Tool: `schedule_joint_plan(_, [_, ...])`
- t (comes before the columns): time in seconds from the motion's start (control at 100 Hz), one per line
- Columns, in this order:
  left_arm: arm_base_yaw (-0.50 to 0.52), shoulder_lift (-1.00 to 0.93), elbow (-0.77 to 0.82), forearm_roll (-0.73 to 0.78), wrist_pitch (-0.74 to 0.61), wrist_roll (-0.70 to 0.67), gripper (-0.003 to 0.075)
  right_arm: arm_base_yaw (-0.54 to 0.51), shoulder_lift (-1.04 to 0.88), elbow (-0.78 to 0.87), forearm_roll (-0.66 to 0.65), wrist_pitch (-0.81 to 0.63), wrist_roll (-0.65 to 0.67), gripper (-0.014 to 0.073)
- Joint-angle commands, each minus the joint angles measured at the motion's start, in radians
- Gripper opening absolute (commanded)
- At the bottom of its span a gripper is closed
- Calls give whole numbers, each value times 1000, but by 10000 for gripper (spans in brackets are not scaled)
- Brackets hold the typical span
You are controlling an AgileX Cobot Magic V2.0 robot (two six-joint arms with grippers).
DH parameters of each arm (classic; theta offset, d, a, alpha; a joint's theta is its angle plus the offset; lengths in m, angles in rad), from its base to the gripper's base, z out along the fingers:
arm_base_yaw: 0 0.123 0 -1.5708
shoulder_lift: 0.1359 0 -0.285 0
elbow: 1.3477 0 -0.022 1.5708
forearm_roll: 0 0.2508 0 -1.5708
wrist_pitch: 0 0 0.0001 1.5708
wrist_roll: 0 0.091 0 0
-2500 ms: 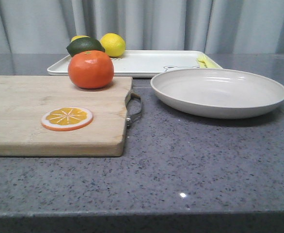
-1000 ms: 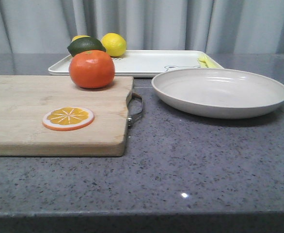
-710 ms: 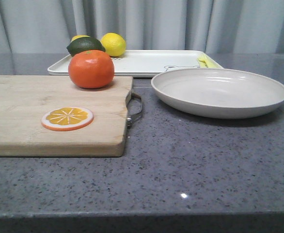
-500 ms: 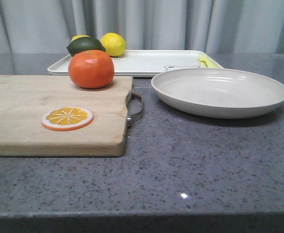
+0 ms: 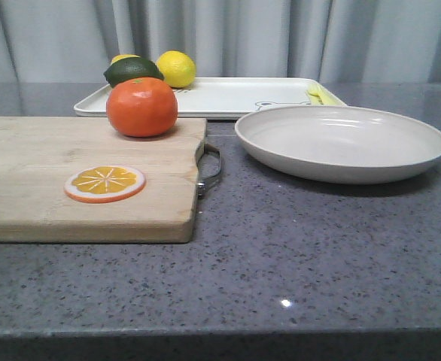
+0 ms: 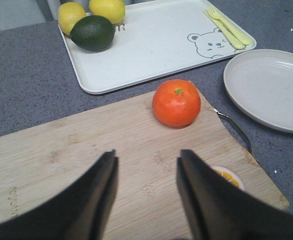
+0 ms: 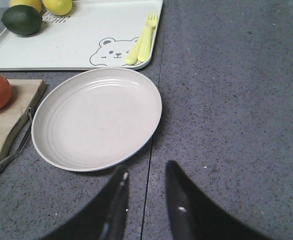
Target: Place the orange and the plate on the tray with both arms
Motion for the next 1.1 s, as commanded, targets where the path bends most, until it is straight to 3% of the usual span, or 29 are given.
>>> schedule_joint_plan(0.0, [-8, 1, -35, -12, -65, 5, 573, 1, 14, -33, 9, -70, -16, 418])
schedule_joint_plan(0.1, [-8, 1, -35, -12, -73, 5, 665, 1, 14, -33, 9, -78, -16, 467])
schedule_joint_plan(0.43, [-8, 23, -33, -15, -139, 44, 617, 1, 14, -33, 10, -87, -16, 466])
schedule_joint_plan(0.62, [-26, 105, -33, -113, -227, 247, 617, 1, 14, -33, 10, -96, -16, 466])
schedule_joint_plan(0.77, [-78, 225, -33, -117, -263, 247, 620, 1, 14, -33, 10, -96, -16, 466])
schedule_joint_plan(1.09, [-169, 439, -49, -194, -508, 247, 620, 1, 14, -33, 9, -95, -16, 466])
